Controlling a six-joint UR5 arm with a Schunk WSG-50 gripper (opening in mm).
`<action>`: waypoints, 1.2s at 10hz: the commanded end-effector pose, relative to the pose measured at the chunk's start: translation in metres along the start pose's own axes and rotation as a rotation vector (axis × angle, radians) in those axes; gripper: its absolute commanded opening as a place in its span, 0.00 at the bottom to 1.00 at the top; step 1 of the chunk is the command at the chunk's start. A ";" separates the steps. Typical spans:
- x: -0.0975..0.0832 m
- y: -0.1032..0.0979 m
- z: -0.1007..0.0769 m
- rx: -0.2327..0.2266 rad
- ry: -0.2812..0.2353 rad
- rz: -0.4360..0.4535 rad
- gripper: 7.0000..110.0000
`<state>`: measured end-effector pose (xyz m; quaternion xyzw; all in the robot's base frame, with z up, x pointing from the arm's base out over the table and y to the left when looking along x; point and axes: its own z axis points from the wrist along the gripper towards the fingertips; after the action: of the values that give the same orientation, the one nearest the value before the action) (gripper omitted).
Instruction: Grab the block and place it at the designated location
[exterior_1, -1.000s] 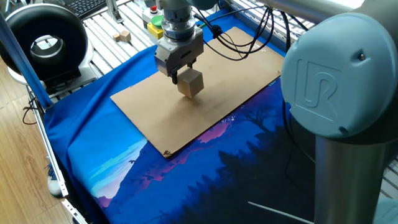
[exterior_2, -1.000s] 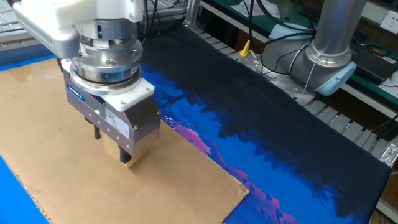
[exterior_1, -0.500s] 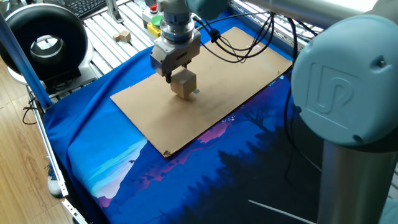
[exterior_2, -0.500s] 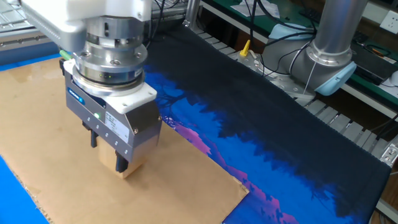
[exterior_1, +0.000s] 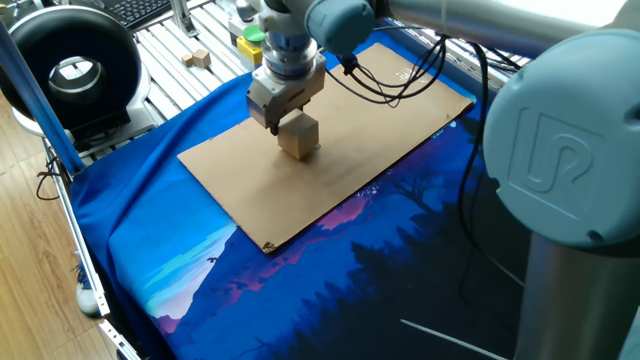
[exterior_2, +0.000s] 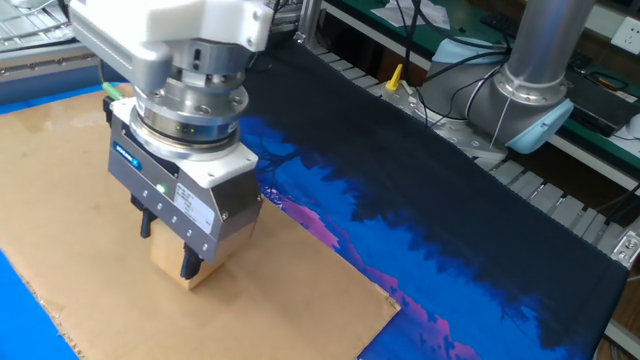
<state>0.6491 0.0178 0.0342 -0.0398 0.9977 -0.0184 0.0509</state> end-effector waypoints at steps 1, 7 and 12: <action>0.006 -0.005 0.002 0.002 -0.012 -0.002 0.00; 0.018 -0.006 0.004 -0.019 0.008 -0.015 0.00; 0.019 0.005 0.004 -0.073 0.011 -0.049 0.57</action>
<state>0.6310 0.0191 0.0267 -0.0637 0.9970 0.0071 0.0442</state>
